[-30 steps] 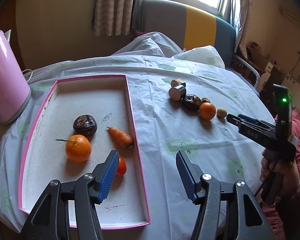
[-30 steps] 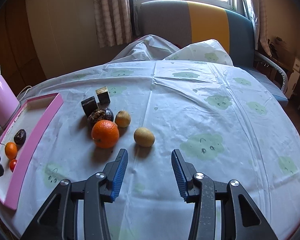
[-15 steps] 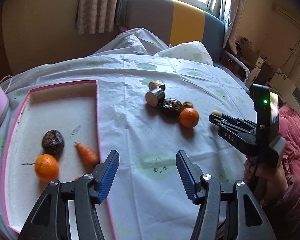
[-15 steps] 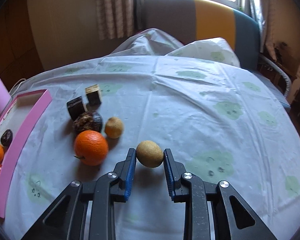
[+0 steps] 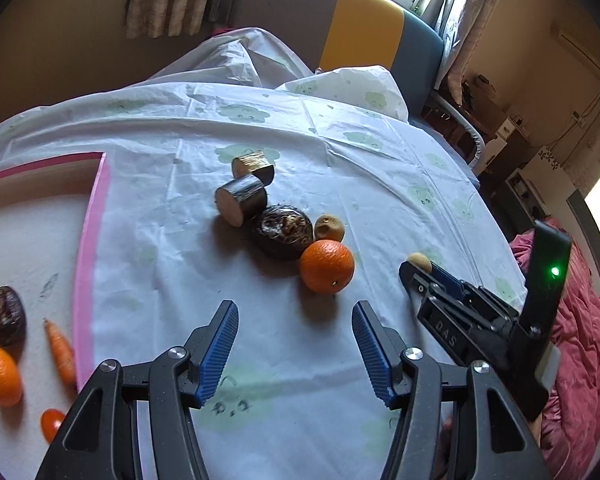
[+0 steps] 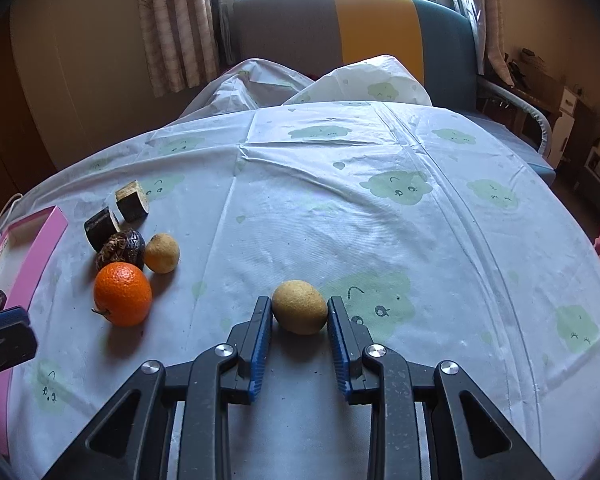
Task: Organize fruits
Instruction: 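Grasp the second orange with the left tool while the right tool holds the yellow fruit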
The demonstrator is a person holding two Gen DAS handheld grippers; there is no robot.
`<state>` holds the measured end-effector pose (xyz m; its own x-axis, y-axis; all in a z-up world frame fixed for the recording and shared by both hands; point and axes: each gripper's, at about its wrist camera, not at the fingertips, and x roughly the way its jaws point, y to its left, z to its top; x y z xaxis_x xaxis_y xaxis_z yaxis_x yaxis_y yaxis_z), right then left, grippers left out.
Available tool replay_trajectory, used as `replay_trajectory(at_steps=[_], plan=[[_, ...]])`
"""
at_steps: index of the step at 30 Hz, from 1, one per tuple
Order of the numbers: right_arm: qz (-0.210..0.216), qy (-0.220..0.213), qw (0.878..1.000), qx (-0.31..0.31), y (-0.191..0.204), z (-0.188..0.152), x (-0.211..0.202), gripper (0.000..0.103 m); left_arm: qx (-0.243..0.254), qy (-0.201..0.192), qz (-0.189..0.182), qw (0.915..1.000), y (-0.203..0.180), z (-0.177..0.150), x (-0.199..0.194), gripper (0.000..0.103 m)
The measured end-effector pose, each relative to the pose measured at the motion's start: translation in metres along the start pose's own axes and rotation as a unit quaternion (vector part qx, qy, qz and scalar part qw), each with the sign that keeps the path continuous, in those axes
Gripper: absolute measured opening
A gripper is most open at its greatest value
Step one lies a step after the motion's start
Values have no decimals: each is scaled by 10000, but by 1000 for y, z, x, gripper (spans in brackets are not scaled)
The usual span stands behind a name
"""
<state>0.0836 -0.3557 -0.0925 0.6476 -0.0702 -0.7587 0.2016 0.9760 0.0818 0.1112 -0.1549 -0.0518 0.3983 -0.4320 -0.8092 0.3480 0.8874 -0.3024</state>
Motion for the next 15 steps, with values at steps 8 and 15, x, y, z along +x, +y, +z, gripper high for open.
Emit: replay_trajectory(at_steps=[8,15], plan=[[17,-25,10000,23,0,0,0,29,-124,212,-68,9997,-15,19,34,60],[163,-64,9998,138,-4,-2,1,29,-168,386,-3,9991,-20,27,62,54]])
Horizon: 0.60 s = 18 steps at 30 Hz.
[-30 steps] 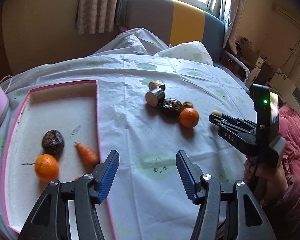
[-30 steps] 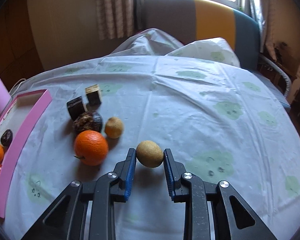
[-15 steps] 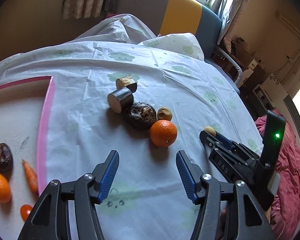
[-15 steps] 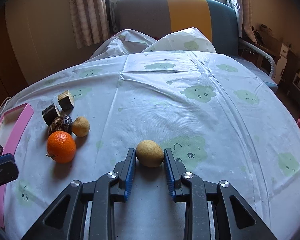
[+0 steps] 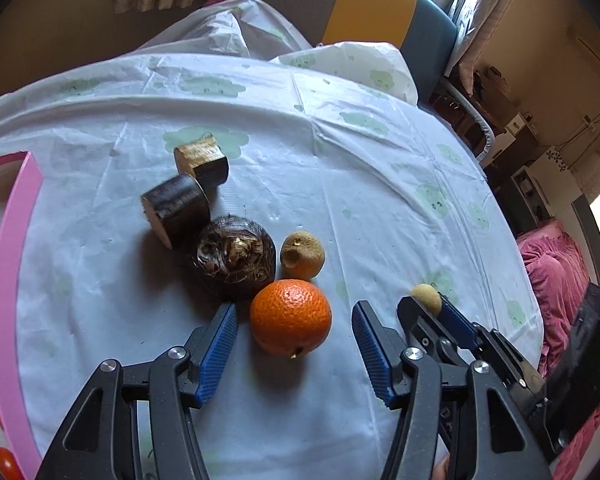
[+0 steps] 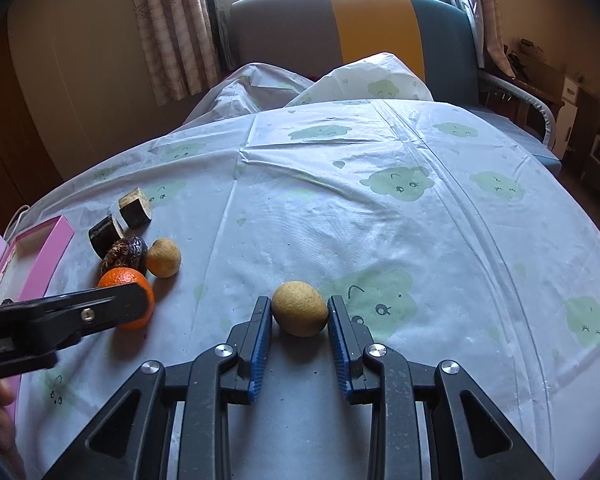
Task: Organize fruits
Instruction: 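Grasp the second orange with the left tool while the right tool holds the yellow fruit, then place the second orange in the tray with the left tool while the right tool holds the yellow fruit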
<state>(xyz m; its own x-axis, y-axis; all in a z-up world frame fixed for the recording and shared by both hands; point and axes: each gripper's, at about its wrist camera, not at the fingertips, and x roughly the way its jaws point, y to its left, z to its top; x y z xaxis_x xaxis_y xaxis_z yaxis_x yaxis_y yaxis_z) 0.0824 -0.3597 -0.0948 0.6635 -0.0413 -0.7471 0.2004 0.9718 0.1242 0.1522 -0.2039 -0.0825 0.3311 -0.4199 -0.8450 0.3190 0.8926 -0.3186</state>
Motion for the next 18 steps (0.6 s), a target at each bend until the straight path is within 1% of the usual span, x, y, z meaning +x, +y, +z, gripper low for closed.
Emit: replay_trajectory(at_steps=[1,4,7,9,13,18], plan=[[1,-7,10000,3,0,0,0,29,94,-57,110,9999,-2,0,0,39],[-10,-24,10000,0,1,-1,0,29,195,-102,15,9998,-1,-6,-4,39],[-53,-25,10000,-35,2,-1,1,29,419,-179,166,9988,-2,-18,-14,39],[-84,-20,9999,-60,4,-1,1,29,473,-203,211,9984,0,-28,-21,39],[-145,8,9998,-116,4,-1,2,29,647,-307,423,9965,4,-48,-37,39],[-150,11,9998,-122,4,-1,1,29,655,-490,555,9951,12,-63,-59,39]])
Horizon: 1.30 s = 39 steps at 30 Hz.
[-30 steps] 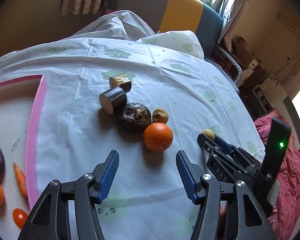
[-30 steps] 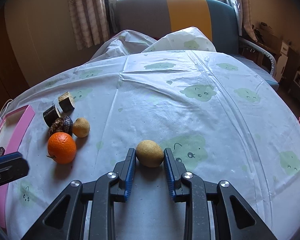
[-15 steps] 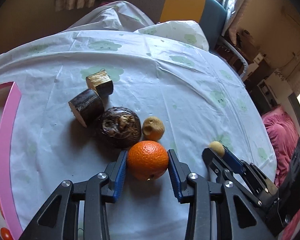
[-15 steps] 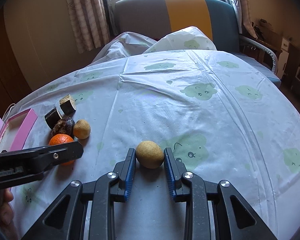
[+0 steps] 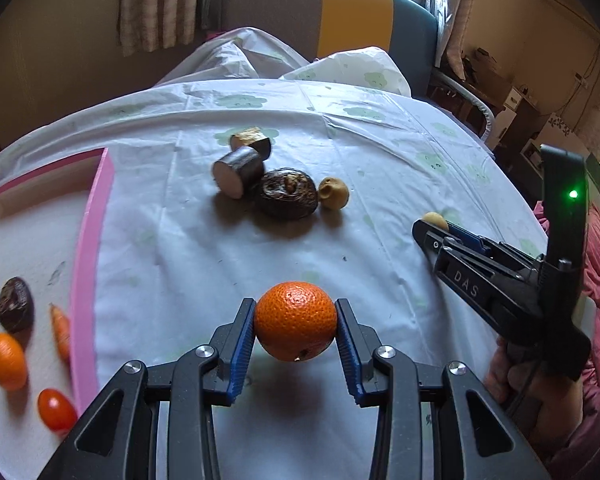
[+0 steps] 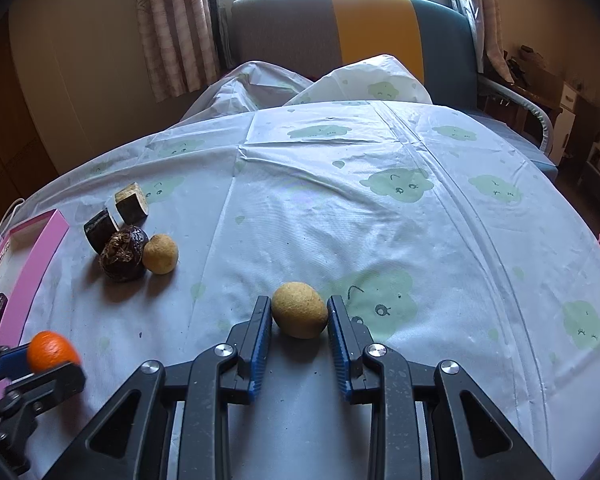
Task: Organize fruits
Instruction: 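Place the second orange in the tray with the left tool while the right tool holds the yellow fruit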
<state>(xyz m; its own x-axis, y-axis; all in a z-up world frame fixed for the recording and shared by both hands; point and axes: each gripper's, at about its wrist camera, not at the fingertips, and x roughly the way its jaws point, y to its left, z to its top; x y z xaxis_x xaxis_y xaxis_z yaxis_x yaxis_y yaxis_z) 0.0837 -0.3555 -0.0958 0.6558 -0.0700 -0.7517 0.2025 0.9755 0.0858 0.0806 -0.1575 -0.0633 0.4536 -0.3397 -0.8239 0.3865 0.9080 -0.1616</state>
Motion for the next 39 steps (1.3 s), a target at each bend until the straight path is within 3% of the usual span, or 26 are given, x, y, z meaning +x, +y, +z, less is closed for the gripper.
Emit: replay_trajectory(at_steps=[14,28,34,39], plan=[[-158,4,9998,-141,5,0,1,29,-223,-611,256,9976,34,-12,-56,39],[-300,15,9992,-257,10,-1,1,29,-651,-816,484,9934,79,-26,-85,39],[-371,21,9988,-322,12,0,0,29,-1072,-892,542,9887,126,-30,-104,39],[-387,28,9987,-345,13,-1,0,29,-1513,-930,882,9801,184,-29,-111,39]])
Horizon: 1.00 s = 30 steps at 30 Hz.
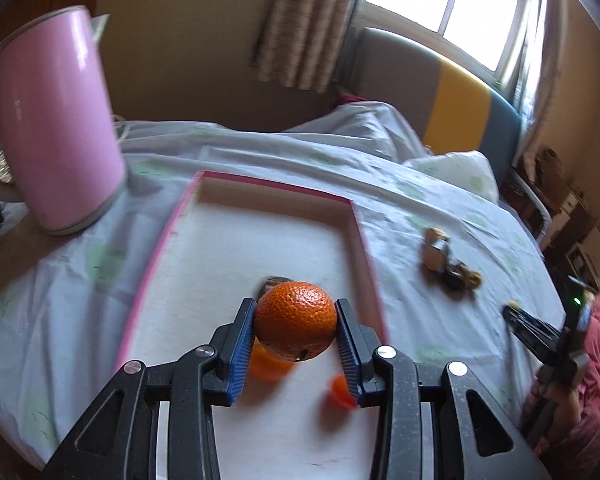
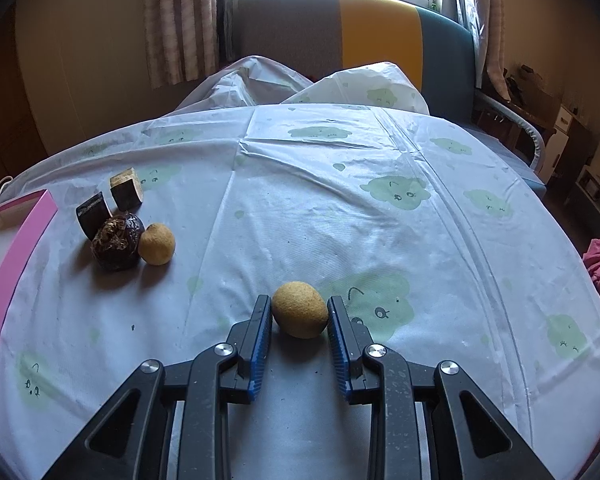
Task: Organize fruits
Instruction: 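Place the second orange in the tray with the left tool while the right tool holds the yellow fruit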
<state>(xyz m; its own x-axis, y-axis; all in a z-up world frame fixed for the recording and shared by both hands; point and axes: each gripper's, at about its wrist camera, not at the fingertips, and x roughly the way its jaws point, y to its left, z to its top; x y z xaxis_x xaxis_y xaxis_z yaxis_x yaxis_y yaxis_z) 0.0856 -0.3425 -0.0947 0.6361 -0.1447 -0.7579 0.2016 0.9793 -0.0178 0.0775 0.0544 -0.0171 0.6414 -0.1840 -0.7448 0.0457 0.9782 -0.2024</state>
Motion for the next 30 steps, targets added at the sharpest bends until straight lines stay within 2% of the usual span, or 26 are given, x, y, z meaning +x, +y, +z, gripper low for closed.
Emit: replay_trajectory(at_steps=[7,9,11,16,20,30], plan=[[-3,-1,10000,-1,0,0,0,29,-215,120,483,9985,35,11,26,41],[-4,0,10000,-2,0,0,0,29,-252,147,535,9981,36,11,30,43],[-3,-1,10000,0,0,0,0,29,-278,117,558,9980,33,9,29,49],[-3,-1,10000,-1,0,0,0,29,-302,31,666,9973,23,2,19,51],[-8,2,10000,-6,0,0,0,28,-52,-156,592,9981,6,-8,4,51],[-74,11,9999,-91,3,0,-1,28,248,-97,351,9990,-19,-26,-8,51]])
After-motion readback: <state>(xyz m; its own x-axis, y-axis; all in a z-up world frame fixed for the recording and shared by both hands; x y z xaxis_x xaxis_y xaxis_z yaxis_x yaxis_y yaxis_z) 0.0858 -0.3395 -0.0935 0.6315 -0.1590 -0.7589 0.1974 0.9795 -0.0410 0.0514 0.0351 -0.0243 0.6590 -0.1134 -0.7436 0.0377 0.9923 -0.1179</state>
